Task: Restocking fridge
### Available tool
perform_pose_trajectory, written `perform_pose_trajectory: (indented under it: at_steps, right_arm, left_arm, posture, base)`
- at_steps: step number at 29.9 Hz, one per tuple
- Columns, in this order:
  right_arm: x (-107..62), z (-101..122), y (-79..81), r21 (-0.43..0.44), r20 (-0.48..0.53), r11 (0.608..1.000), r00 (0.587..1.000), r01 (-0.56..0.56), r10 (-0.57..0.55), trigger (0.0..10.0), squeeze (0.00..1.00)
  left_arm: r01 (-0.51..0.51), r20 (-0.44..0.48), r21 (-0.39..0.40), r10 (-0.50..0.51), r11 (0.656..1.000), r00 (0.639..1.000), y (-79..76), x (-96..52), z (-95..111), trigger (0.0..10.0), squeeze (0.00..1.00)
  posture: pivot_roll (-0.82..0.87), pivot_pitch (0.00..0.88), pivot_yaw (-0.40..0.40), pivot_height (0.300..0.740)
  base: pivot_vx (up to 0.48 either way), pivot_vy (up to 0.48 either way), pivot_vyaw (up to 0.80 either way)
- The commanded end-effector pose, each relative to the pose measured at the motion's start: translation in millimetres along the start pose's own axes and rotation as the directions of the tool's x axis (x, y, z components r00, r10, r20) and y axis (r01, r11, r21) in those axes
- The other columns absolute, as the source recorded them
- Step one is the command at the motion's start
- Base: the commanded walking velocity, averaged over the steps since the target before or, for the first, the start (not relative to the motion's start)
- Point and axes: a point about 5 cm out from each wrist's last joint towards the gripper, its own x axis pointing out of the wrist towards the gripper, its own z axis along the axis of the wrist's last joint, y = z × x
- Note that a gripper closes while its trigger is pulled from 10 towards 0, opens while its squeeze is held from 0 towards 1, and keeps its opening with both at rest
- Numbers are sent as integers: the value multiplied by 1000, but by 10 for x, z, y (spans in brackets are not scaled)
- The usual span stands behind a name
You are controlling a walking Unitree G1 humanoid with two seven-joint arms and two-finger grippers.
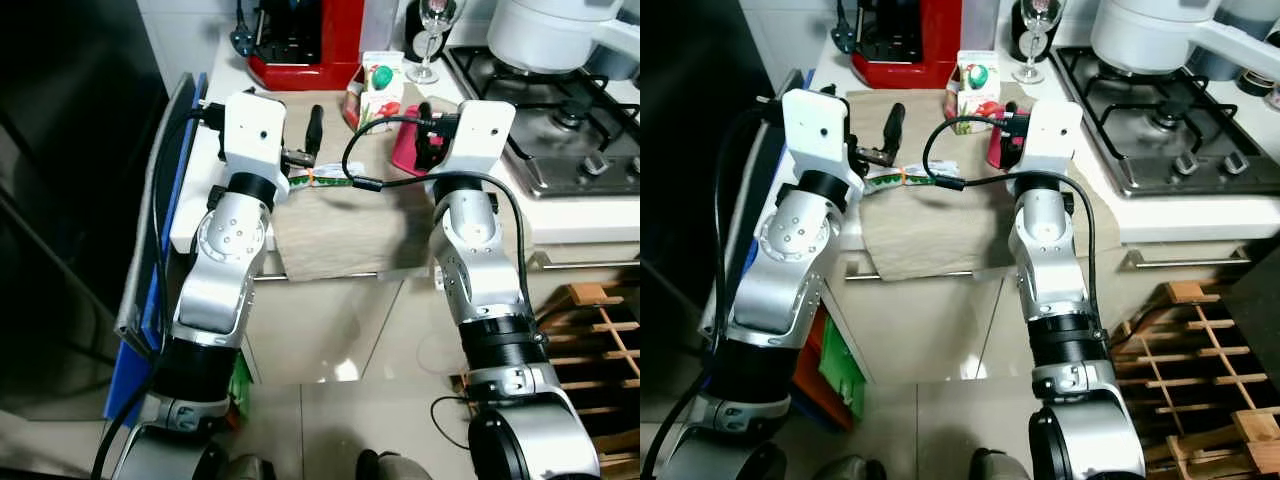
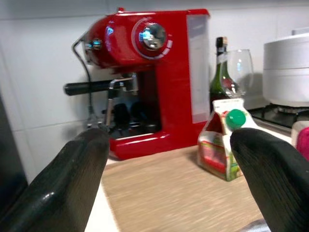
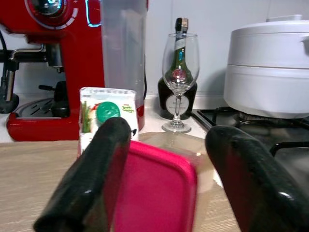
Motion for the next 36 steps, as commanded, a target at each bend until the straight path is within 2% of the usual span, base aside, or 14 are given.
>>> perform_pose_trajectory:
  at_steps: [1,4,5,6,23,29,36]
  right_arm:
    - [30,11,0,-21,-3,1000,1000,18,-18,10000,1000]
    - [49,-7,-74,-59,-9,996,998,63,-63,10000,1000]
    - [57,-13,-90,-63,-12,996,997,69,-70,10000,373]
    - [65,-18,-105,-62,-16,995,997,76,-77,10000,0]
    - [160,-51,-156,-102,-42,985,989,138,-143,10000,0]
    - [174,-45,-163,-115,-28,982,987,152,-156,10000,0]
    - [165,-47,-142,-122,-21,982,989,143,-147,10000,0]
  left_arm:
    - [-7,-7,0,7,1000,1000,27,3,1,10000,0]
    - [-9,-16,3,9,1000,1000,28,-2,-10,10000,0]
    - [-7,-17,5,7,1000,1000,27,-7,-11,10000,0]
    - [-5,-19,6,6,1000,1000,26,-12,-13,10000,0]
    - [6,-37,10,-5,1000,999,-6,-93,-28,10000,0]
    - [8,-40,15,-7,1000,999,-3,-117,-19,10000,0]
    - [9,-46,19,-8,1000,999,-12,-139,-19,10000,0]
  posture:
    - [-62,97,3,732]
    - [-59,103,4,732]
    - [-57,105,7,732]
    - [-55,107,8,732]
    - [-40,145,-6,732]
    - [-37,152,-5,732]
    - [-35,162,-4,732]
  base:
    - [0,0,0]
    - [0,0,0]
    - [0,0,0]
    - [0,0,0]
    - [0,0,0]
    - [0,0,-720]
    - [0,0,0]
